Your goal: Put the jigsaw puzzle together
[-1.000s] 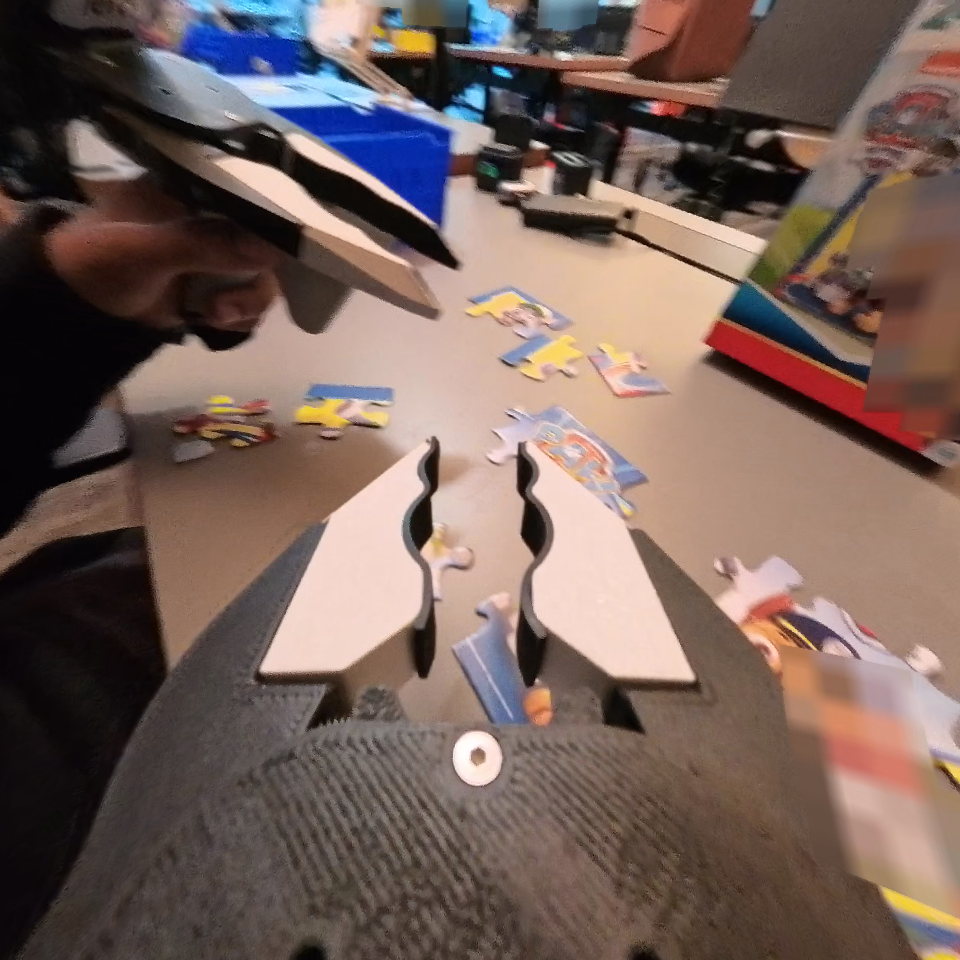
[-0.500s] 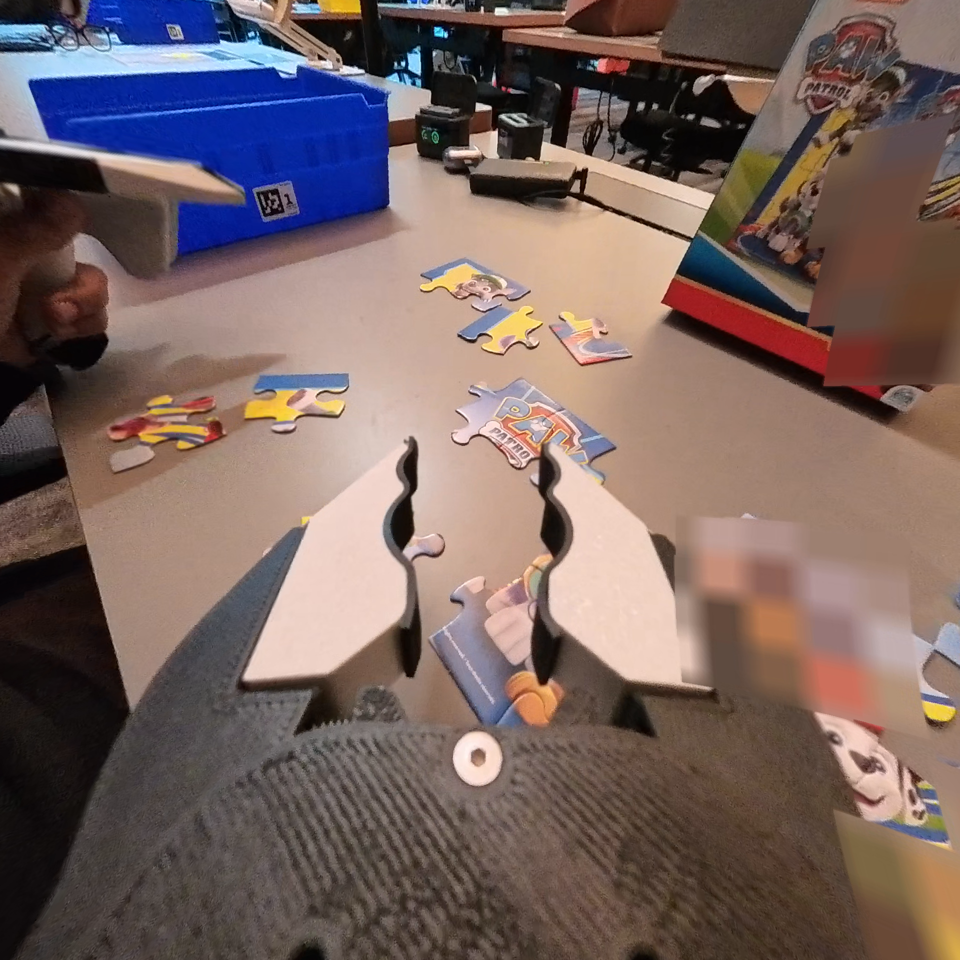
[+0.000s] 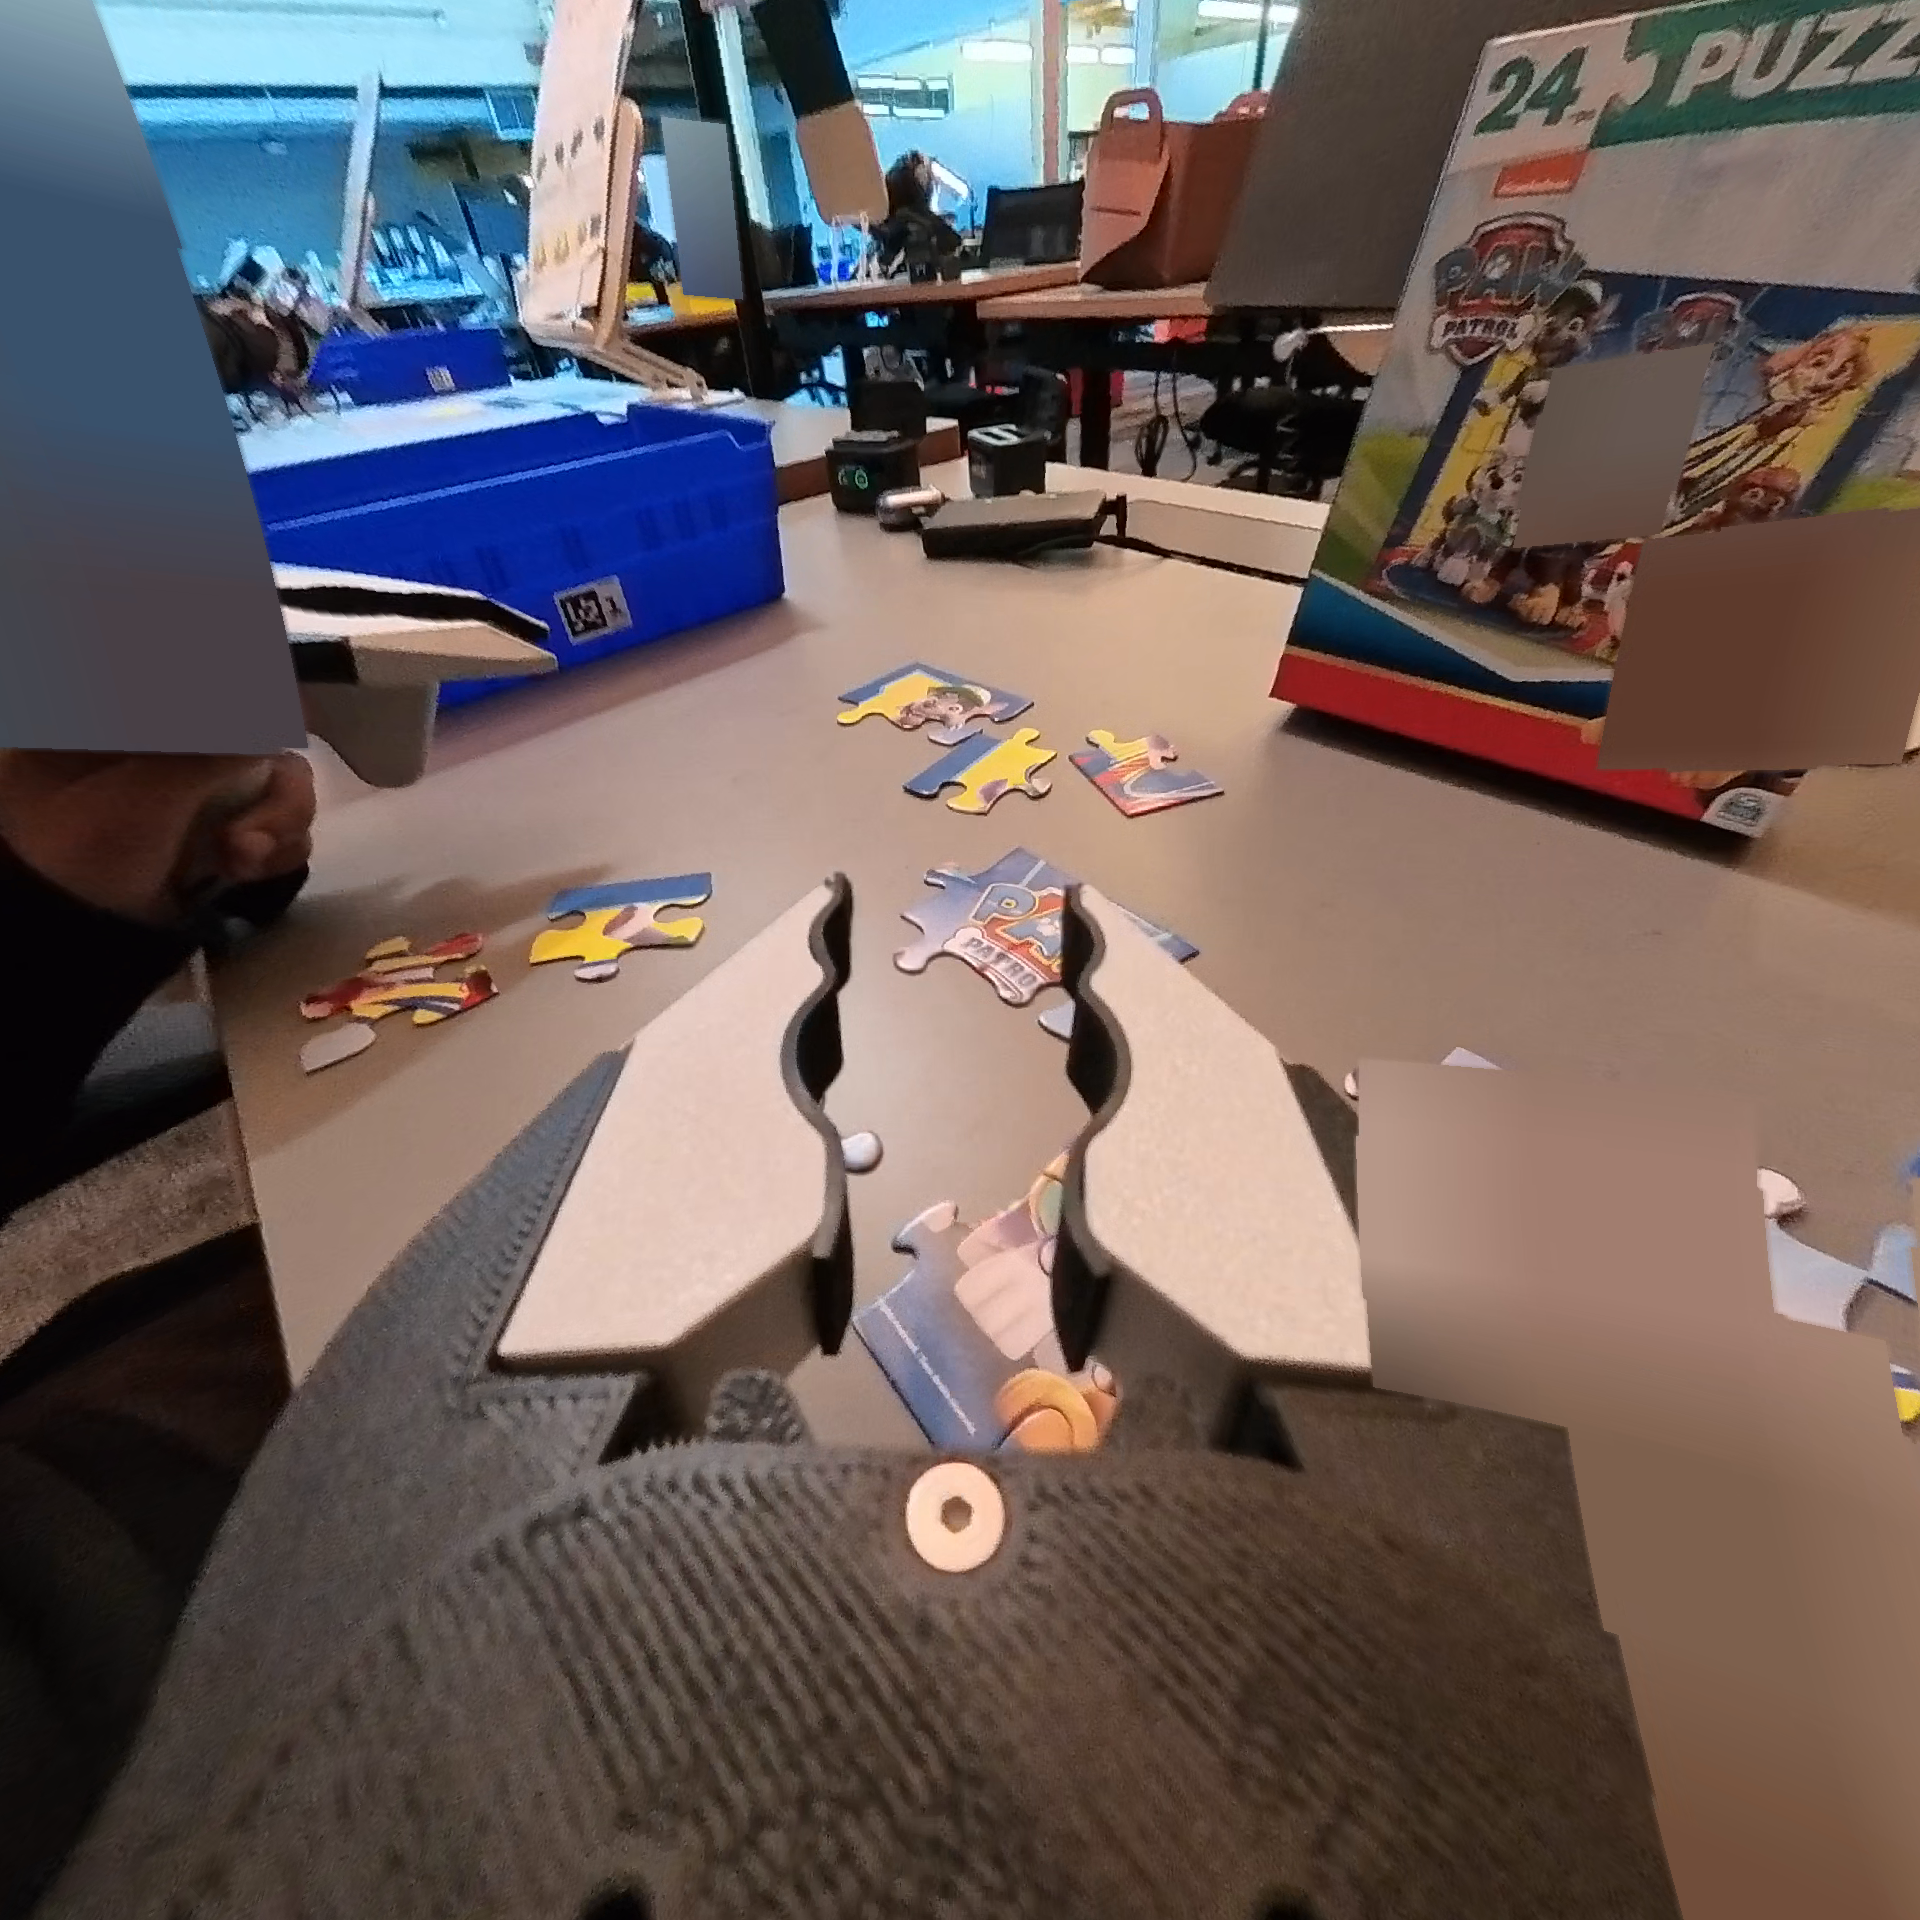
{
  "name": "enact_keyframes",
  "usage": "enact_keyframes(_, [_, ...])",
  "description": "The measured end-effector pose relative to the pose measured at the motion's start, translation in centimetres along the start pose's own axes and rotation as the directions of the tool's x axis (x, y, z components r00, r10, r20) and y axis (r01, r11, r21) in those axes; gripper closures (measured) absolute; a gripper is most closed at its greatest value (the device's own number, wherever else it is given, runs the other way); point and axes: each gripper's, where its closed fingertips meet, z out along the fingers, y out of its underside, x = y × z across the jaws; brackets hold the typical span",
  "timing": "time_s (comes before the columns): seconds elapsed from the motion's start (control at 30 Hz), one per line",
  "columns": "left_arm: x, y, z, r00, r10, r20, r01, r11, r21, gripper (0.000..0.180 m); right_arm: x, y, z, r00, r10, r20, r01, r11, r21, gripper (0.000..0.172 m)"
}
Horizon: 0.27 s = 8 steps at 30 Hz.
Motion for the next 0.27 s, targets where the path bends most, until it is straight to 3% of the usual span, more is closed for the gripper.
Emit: enact_keyframes(0.27, [0.2, 0.2, 0.2, 1.000, 0.008, -0.011, -0.009, 1.000, -0.017, 0.156, 0.4, -1.5, -1.3, 0.997, 0.073, 0.033, -0.077, 0.990, 0.119, 0.136])
